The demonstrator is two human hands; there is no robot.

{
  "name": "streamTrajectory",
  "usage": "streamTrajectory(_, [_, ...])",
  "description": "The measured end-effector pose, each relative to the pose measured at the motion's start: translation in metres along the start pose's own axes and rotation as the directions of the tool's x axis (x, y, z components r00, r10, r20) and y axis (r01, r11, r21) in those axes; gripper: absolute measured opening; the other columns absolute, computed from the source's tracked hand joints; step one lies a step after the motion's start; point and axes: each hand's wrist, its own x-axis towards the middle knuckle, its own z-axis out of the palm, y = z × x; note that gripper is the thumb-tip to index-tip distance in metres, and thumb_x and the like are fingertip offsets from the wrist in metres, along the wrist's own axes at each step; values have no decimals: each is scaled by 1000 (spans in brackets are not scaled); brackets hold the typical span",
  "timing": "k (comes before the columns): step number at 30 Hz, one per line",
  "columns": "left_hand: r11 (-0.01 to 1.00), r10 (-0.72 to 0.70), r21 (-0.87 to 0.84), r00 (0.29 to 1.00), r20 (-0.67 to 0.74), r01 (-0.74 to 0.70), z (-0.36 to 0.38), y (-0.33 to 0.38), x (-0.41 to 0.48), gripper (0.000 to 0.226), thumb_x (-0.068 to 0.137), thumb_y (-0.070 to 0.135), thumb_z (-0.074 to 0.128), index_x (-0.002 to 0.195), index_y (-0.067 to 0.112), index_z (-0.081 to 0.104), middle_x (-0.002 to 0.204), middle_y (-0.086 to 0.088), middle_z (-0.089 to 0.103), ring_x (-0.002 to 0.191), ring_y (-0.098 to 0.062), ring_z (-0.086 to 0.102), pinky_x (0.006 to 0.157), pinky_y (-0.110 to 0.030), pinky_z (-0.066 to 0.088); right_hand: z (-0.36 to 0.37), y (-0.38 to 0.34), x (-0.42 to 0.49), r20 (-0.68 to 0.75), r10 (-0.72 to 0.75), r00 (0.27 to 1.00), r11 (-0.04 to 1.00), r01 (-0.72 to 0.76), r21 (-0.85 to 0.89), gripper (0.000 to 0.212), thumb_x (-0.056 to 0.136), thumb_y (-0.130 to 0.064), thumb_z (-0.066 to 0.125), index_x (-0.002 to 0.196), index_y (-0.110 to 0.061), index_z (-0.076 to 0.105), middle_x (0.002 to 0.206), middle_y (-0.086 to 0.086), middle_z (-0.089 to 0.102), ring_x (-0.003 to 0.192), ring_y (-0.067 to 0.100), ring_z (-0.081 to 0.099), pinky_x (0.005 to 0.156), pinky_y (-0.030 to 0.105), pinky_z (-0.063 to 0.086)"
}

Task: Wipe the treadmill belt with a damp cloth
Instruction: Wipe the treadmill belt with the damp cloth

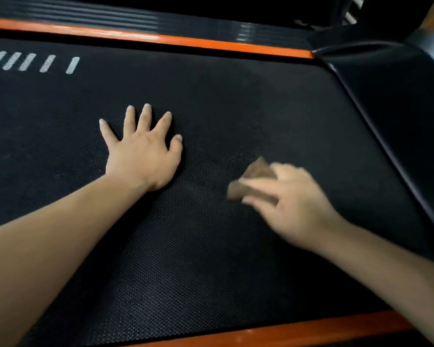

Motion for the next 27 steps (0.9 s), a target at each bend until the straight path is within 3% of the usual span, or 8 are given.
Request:
streamTrajectory(4, [1000, 6, -8, 1000, -9, -6, 1, -2, 0, 66, 101, 62, 18, 162, 37, 19, 173, -5, 7, 159, -29, -4, 119, -71, -7, 0, 31, 21, -142, 313, 939, 945, -324, -55, 28, 93, -48, 63, 118, -38, 73, 107, 7, 64, 100, 34, 61, 89, 45, 50])
streamTrajectory(9, [1000, 8, -22, 999, -35, -9, 1, -2, 0, 65, 101, 62, 19, 160, 35, 24, 172, -6, 11, 159, -30, -2, 119, -71, -7, 1, -42, -58, 145, -111, 983, 988, 93, 121, 38, 92, -53, 55, 123, -36, 70, 92, -6, 57, 87, 18, 53, 75, 38, 43])
streamTrajectory(11, [1000, 15, -26, 999, -39, -16, 1, -2, -2, 64, 101, 61, 20, 160, 35, 26, 172, -7, 13, 159, -31, 0, 119, -71, -6, -7, -25, -53, 167, -99, 981, 993, 88, 73, 39, 91, -56, 51, 120, -39, 72, 88, -4, 57, 85, 20, 52, 73, 38, 42])
streamTrajectory(16, [996, 53, -66, 995, -82, -59, -2, -1, -5, 58, 104, 57, 27, 155, 32, 39, 169, -8, 24, 158, -33, 8, 120, -72, -2, -11, 22, -31, -57, 211, 976, 976, -213, -34, 33, 92, -50, 58, 117, -36, 74, 102, 5, 63, 98, 31, 57, 90, 50, 48])
streamTrajectory(19, [993, 59, -93, 995, -85, -67, -4, 0, -5, 57, 104, 56, 29, 152, 30, 44, 168, -7, 28, 158, -34, 11, 120, -71, -2, -9, -16, -70, 62, 15, 998, 996, -20, 88, 41, 87, -56, 56, 120, -38, 72, 100, -1, 62, 96, 21, 55, 85, 42, 48])
streamTrajectory(22, [993, 43, -109, 997, -63, -50, -7, 1, -8, 56, 104, 55, 31, 152, 29, 45, 168, -7, 28, 158, -33, 12, 121, -70, -2, -23, -18, -88, 269, -167, 949, 974, 116, 197, 37, 86, -58, 58, 118, -45, 71, 92, -15, 55, 89, 3, 44, 82, 29, 40])
streamTrajectory(24, [990, 25, -137, 998, -58, -33, -11, 4, -10, 54, 105, 51, 33, 151, 26, 46, 167, -9, 30, 158, -32, 13, 122, -69, -1, -33, 11, -76, 209, -145, 967, 986, 124, 109, 34, 84, -59, 60, 116, -50, 69, 92, -13, 56, 89, 6, 47, 81, 35, 42])
streamTrajectory(27, [985, 21, -170, 997, -70, -33, -11, 20, -19, 50, 106, 45, 36, 148, 22, 49, 163, -12, 35, 156, -33, 17, 122, -68, 0, -38, 44, -67, -10, 66, 998, 995, -65, 69, 30, 84, -54, 68, 114, -55, 68, 104, -7, 63, 104, 17, 59, 94, 39, 46])
